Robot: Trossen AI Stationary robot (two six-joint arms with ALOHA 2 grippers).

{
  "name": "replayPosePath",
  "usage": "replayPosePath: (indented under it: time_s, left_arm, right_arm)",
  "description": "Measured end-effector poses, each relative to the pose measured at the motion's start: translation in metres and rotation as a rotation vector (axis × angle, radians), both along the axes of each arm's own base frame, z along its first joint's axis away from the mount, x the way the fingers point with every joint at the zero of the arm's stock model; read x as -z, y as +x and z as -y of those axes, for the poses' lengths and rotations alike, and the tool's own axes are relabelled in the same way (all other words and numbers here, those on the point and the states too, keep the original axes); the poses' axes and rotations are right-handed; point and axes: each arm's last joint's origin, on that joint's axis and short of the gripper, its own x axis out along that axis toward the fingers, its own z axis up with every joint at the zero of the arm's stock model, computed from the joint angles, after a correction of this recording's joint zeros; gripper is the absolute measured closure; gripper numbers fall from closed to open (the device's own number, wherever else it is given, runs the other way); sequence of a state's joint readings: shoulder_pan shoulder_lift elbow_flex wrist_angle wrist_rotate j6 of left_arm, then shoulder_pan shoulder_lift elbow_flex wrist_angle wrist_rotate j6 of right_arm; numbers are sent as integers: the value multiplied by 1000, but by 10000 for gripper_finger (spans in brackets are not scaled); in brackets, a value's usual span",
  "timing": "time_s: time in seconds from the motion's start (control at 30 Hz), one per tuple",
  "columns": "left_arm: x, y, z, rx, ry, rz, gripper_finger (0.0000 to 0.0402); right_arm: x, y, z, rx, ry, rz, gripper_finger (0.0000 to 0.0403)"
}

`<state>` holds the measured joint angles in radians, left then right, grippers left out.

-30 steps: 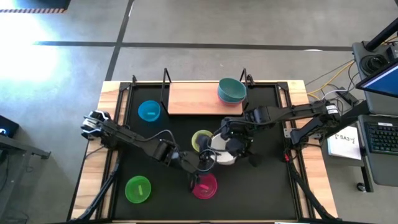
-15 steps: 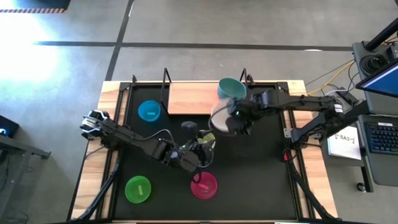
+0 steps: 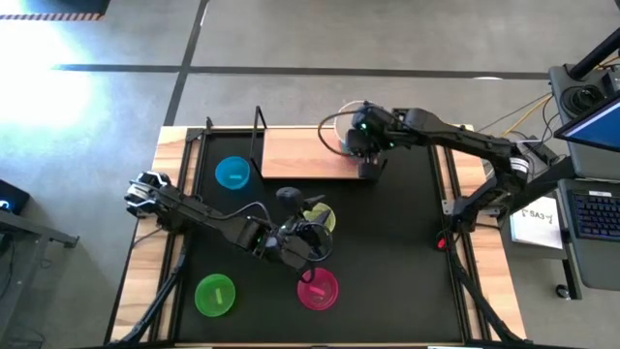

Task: Place and stack bowls onto a shelf
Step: Stack the white bowl on top of the pine green bowl

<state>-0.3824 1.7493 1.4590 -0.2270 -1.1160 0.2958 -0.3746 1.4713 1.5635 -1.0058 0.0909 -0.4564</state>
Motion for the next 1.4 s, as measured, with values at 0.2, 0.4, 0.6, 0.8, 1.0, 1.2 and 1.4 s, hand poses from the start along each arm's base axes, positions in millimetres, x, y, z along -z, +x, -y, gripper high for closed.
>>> replayPosePath:
  time_s: [0.2, 0.4, 0.6, 0.8, 1.0, 1.2, 1.4]
  left_arm:
    - [2, -1, 0, -1, 10, -26, 212]
    - [3, -2, -1, -8, -3, -21, 212]
    - [3, -2, -1, -13, -18, -6, 212]
    - [3, -2, -1, -15, -24, -1, 212]
    - [4, -2, -1, -18, -28, -4, 212]
    - [5, -3, -1, -19, -25, -16, 212]
    - [6, -4, -1, -20, -23, -23, 212]
  right_arm:
    - [10, 4, 7, -61, 83, -12, 394]
    - [9, 1, 13, -5, 9, -44, 394]
    - [17, 2, 19, 13, 34, -84, 394]
    - [31, 5, 26, 29, 58, -132, 394]
    - [41, 11, 31, 29, 64, -152, 379]
    - [42, 11, 34, 30, 64, -161, 334]
    - [42, 10, 34, 35, 30, -182, 281]
